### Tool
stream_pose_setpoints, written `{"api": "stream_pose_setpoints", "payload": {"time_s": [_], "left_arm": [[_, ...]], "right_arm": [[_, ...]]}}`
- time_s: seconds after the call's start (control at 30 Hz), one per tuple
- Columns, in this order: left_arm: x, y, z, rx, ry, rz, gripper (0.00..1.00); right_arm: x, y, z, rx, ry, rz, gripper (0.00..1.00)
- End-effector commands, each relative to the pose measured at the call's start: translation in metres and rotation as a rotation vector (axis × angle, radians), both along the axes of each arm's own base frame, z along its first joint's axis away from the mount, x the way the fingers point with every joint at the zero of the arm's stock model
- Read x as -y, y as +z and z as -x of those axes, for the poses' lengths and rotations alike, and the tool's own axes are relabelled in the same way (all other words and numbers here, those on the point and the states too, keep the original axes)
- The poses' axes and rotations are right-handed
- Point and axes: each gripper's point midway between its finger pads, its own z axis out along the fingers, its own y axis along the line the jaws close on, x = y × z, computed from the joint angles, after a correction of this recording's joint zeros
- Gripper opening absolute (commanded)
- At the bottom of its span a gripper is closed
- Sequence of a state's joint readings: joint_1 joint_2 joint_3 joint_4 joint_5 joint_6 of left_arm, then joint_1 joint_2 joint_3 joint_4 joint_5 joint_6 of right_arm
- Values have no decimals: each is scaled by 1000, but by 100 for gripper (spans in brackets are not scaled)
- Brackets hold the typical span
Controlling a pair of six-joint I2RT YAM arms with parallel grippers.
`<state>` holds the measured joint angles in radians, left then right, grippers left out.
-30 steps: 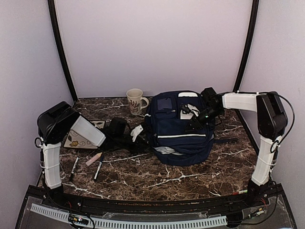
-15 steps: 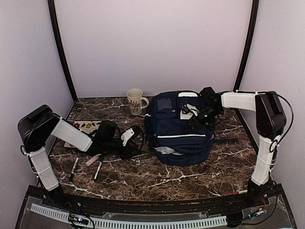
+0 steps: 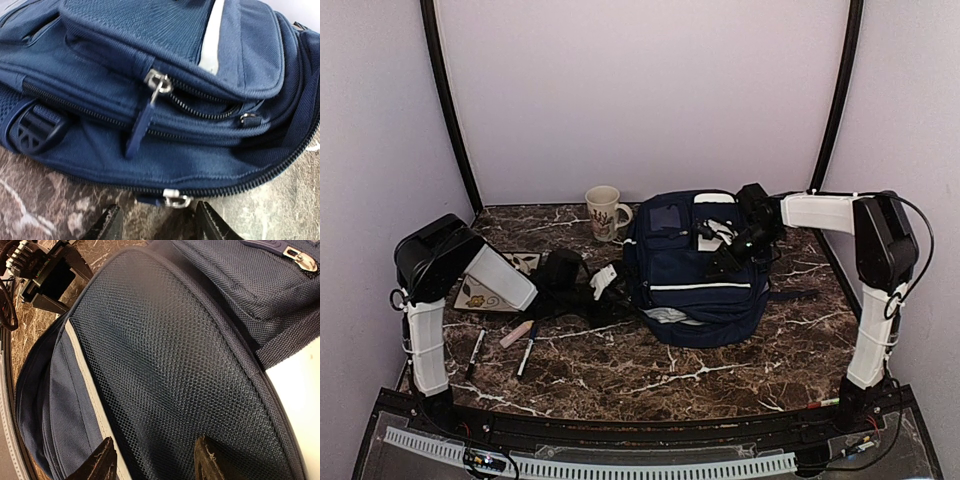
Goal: Pack the student bag
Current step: Grab the largest pocket of the student bag, then zip the largest pocket of the bag in the student bag.
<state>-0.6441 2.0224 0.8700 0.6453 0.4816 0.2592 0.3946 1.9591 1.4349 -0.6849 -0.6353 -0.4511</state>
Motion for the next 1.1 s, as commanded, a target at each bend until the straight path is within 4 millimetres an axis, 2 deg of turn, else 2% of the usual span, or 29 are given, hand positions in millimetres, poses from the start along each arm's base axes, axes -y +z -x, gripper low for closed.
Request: {"api": "stream_pose_setpoints", "payload": {"time_s": [0.0, 0.2, 0.37, 0.43, 0.5, 0.63, 0.73, 0.87, 1.07], "left_arm": [[10, 8, 0, 40, -75, 35, 51], [16, 6, -1, 37, -106, 32, 44], [18, 9, 0, 33, -115, 54, 31], [17, 7, 0, 22, -103, 46, 22], [16, 5, -3, 5, -87, 25, 10], [7, 6, 3, -29, -52, 11, 2], [-3, 11, 8, -43, 11, -17, 0], [-14, 15, 29, -71, 34, -71, 0], [-17, 1, 69, -138, 15, -169, 0]], "right_arm": [[-3, -34, 15, -89, 25, 64, 53], [-6, -40, 15, -106, 30, 71, 53], [-6, -43, 17, -109, 35, 77, 53], [-6, -43, 17, -110, 34, 79, 53], [-7, -39, 17, -100, 37, 74, 53], [-17, -13, 15, -39, 65, 51, 53], [-37, 7, 22, 3, 108, 26, 53], [-74, 23, 36, 6, 165, -28, 53], [-135, 15, 44, -9, 234, -51, 52]]}}
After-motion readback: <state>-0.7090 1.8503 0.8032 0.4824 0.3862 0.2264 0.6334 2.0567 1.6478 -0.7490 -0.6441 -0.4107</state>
